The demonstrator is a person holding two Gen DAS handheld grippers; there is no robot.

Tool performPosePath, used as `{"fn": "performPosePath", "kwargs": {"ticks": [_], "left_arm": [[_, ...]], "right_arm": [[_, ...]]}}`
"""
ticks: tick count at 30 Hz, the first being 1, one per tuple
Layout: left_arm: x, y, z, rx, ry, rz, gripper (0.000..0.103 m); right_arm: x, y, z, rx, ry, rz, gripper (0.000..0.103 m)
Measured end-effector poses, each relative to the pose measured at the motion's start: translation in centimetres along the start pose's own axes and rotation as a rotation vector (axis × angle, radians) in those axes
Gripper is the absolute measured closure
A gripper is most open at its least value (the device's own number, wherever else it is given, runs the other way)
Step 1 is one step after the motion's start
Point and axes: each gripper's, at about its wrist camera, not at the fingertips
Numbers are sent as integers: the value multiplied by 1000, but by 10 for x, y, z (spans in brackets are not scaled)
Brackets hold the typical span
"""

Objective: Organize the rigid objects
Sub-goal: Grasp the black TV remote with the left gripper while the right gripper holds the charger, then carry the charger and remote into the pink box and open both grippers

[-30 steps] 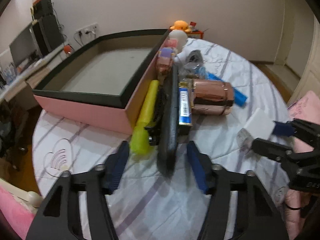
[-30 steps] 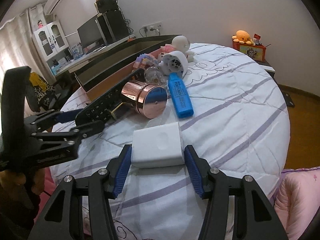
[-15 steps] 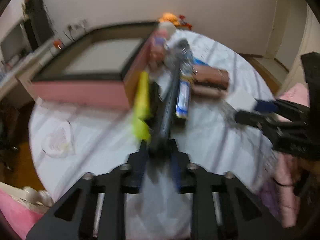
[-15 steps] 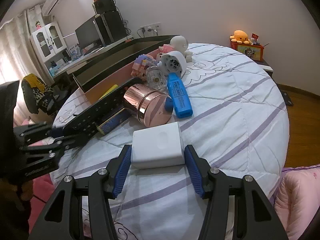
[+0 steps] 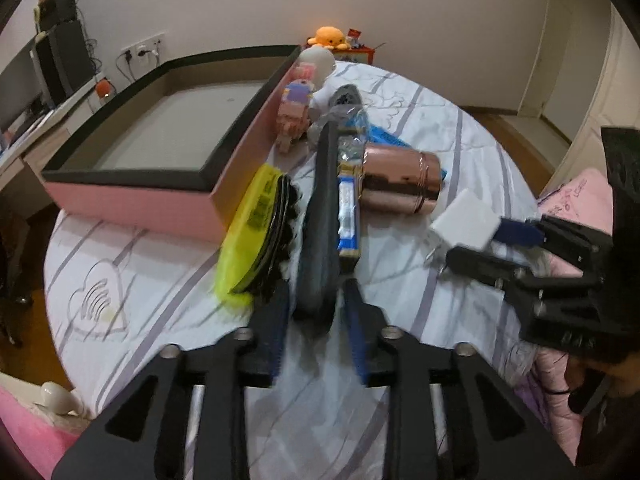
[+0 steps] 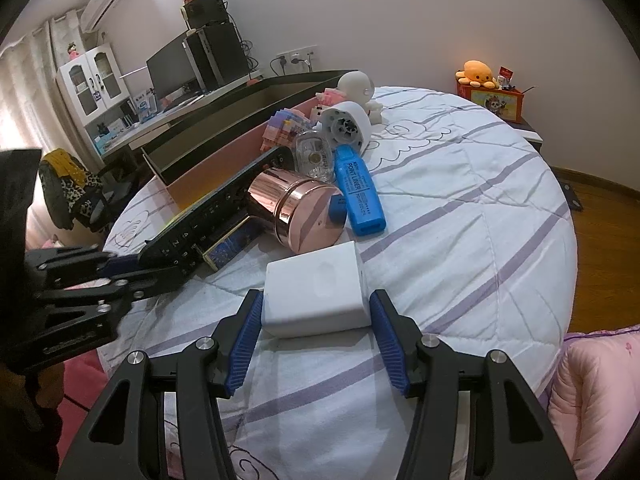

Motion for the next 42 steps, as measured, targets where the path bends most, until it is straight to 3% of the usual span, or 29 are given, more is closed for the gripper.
{"fn": "performPosePath", "kwargs": {"ticks": [2, 4, 5, 6, 13, 17, 20, 22, 42], "left_arm": [[-4, -4, 2, 0, -19, 14, 66], [-6, -5, 7, 18, -16, 19, 73], [-6, -3, 8, 22, -8, 16, 86], [-5, -1, 8, 18, -7, 14, 87], [5, 10, 3, 64, 19, -15, 84], [3, 8, 10, 45, 25, -19, 84], [0, 5, 16, 42, 11, -10, 83], [-1, 6, 16, 52, 5, -14, 85], [-2, 21, -46, 161, -75, 3, 87]], "right_arm": [[0, -1, 1, -4, -1, 1, 47], [0, -2, 1, -7, -2, 1, 47], [0, -2, 1, -8, -3, 2, 47], [0, -2, 1, -10, -2, 1, 47], [-1, 1, 3, -1, -6, -5, 40], [-3, 8, 6, 29, 3, -35, 38], [-2, 8, 5, 28, 2, -39, 40], [-3, 8, 4, 37, 0, -39, 47], [-27, 37, -19, -36, -58, -75, 47]]}}
Point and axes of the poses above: each gripper's, at about its wrist camera, not at the fingertips, and z roughly the way its jaws point, y to its left, x to its underside, and after that the axes turned 14 degrees about -z, right-handed
